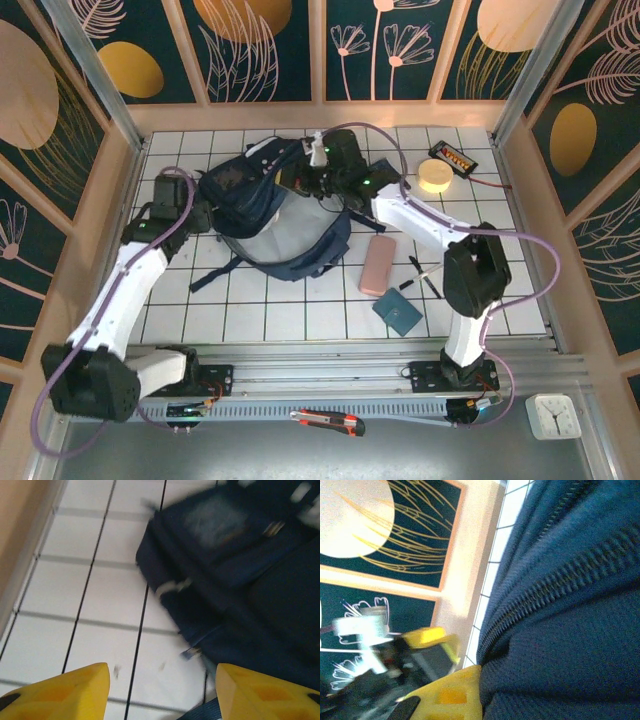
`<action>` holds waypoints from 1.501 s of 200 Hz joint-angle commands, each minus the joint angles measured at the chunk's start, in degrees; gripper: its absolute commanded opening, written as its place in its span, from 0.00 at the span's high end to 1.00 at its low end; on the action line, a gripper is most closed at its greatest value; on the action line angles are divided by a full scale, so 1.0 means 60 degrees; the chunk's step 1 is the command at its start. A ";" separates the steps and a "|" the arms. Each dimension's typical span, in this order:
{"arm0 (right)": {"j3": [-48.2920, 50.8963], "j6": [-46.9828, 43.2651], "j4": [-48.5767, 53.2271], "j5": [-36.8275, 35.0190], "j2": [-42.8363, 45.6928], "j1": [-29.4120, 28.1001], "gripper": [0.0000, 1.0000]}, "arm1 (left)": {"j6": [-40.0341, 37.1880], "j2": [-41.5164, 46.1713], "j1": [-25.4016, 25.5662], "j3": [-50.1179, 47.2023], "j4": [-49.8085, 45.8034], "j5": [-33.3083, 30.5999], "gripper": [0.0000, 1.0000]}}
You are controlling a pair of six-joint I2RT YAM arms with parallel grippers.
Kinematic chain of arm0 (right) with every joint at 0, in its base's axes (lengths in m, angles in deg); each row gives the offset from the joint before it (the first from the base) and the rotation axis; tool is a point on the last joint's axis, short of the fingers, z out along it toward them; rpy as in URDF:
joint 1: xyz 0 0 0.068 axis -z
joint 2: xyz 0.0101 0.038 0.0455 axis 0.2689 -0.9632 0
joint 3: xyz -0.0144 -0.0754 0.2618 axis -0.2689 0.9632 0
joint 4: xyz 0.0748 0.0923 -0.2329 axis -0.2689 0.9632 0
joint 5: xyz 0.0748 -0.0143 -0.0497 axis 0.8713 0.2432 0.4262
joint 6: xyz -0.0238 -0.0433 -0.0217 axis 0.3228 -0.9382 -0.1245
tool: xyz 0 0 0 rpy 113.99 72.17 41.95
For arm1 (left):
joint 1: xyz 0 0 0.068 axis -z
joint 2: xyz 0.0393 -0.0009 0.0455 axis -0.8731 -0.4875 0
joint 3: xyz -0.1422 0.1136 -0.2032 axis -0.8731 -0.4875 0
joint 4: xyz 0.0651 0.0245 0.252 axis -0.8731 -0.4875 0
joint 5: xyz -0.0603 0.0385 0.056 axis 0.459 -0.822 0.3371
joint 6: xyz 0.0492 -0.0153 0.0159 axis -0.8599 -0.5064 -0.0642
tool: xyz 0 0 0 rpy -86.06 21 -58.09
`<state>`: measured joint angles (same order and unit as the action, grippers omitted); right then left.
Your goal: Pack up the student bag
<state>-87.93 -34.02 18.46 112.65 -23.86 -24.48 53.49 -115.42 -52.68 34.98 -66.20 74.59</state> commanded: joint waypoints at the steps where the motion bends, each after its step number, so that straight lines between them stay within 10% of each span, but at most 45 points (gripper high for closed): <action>1: -0.0937 0.0066 -0.0496 0.0769 -0.0581 -0.0491 1.00 | 0.0151 0.0174 -0.0039 0.0173 0.0765 0.0602 0.42; 15: -0.1522 -0.0242 0.0119 0.0971 -0.0817 -0.0567 1.00 | 0.0057 0.0140 -0.0042 0.0311 0.0885 0.0846 0.42; 39: -0.1564 -0.0894 0.1651 0.0974 -0.0416 -0.0432 0.58 | 0.0042 -0.0168 -0.0028 0.0762 0.1123 0.1466 0.41; 78: 0.0785 -0.1548 0.3746 -0.0210 0.1956 0.0260 0.22 | 0.0422 -0.1371 0.0221 0.1786 0.2240 0.2874 0.41; 142: 0.4024 -0.0486 0.3453 -0.1301 0.4832 0.3200 0.20 | 0.0818 -0.5815 0.1961 0.5087 0.3506 0.5080 0.41; 248: 0.4145 0.0533 0.0768 -0.1137 0.1173 0.5548 0.33 | 0.1807 -1.2478 0.3146 1.1388 0.3100 0.6066 0.44; 300: 0.1369 -0.2745 0.2080 -0.2577 -0.1153 0.5909 0.33 | 0.2478 -1.5591 0.3353 1.6111 0.1199 0.5294 0.44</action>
<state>-72.15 -39.86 28.44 101.62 -25.71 10.49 65.38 -201.86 -32.66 117.95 -51.60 108.53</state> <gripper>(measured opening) 0.670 0.559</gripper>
